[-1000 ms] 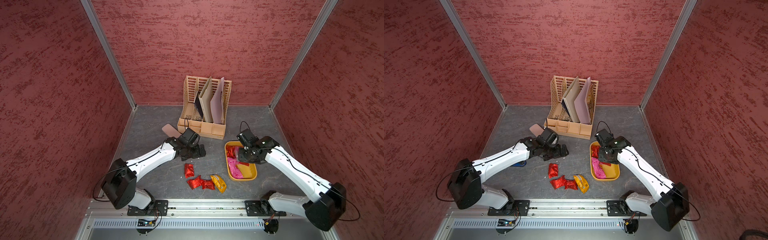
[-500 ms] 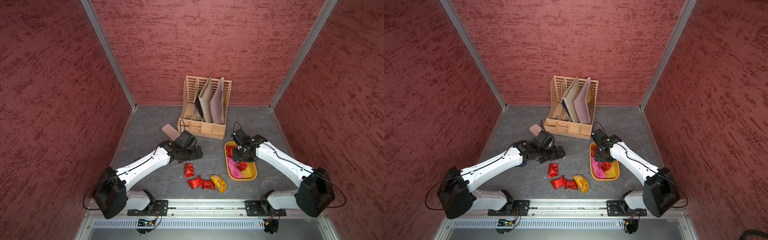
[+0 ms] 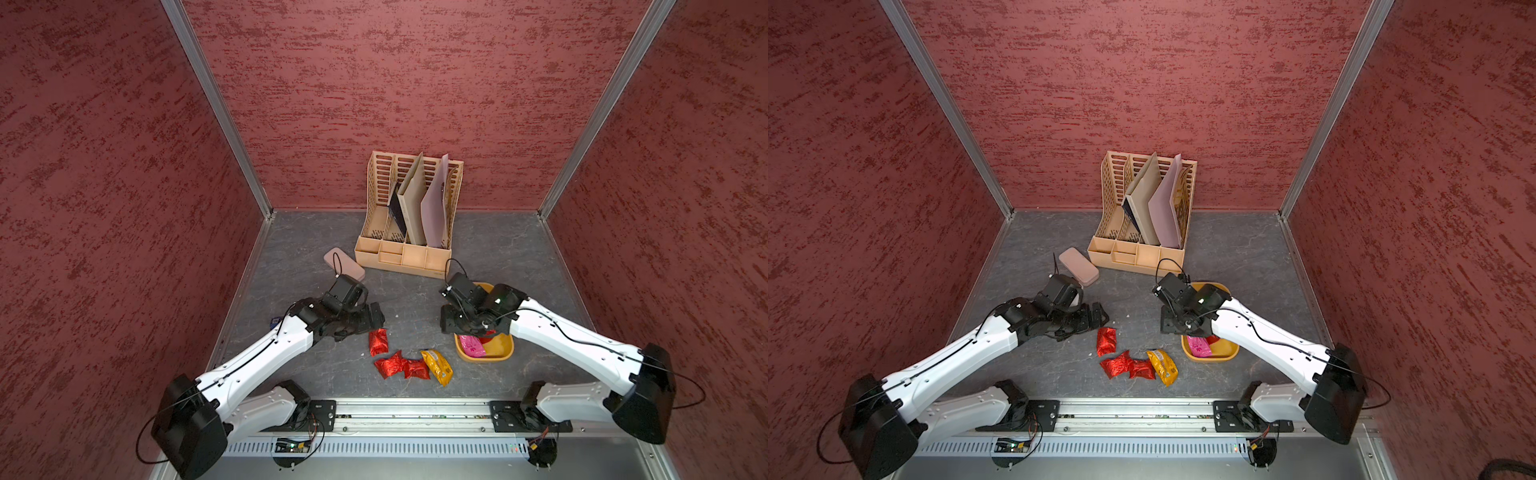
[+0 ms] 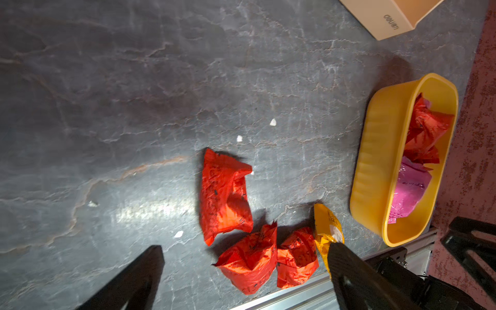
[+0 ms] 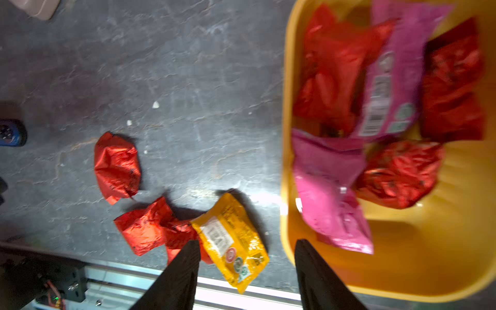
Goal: Put the tea bags into the storage box
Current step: Pick up the tea bag from the center of the board.
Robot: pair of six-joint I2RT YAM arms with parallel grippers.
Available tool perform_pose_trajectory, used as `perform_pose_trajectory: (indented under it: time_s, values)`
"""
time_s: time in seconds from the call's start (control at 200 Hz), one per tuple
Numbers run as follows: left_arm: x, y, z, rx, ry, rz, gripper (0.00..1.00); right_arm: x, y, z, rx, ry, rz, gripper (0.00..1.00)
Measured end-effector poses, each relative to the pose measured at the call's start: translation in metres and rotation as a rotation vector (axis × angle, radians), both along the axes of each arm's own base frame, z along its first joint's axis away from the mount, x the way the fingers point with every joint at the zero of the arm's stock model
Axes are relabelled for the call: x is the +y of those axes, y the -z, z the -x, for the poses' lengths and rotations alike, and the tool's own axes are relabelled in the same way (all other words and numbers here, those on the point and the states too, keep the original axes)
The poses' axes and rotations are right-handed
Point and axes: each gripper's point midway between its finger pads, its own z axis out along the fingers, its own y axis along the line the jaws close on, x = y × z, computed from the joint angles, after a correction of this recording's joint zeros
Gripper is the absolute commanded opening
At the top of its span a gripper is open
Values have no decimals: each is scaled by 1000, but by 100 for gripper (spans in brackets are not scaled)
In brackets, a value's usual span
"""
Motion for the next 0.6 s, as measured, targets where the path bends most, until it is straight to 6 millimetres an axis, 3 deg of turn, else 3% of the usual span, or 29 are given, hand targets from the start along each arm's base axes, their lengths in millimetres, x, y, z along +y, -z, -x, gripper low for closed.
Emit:
perform_pose_trajectory:
  time_s: [0.215, 0.316, 0.406, 0.596]
  values:
    - [33, 15, 21, 61, -78, 17, 100, 106, 44, 4, 52, -109, -20, 62]
    - [43, 16, 30, 67, -103, 26, 100, 146, 67, 5, 70, -148, -48, 78]
    - [49, 16, 34, 62, -121, 32, 100, 164, 82, 5, 84, -157, -62, 88]
    - [55, 16, 39, 61, -154, 47, 100, 172, 89, 1, 85, -153, -70, 88]
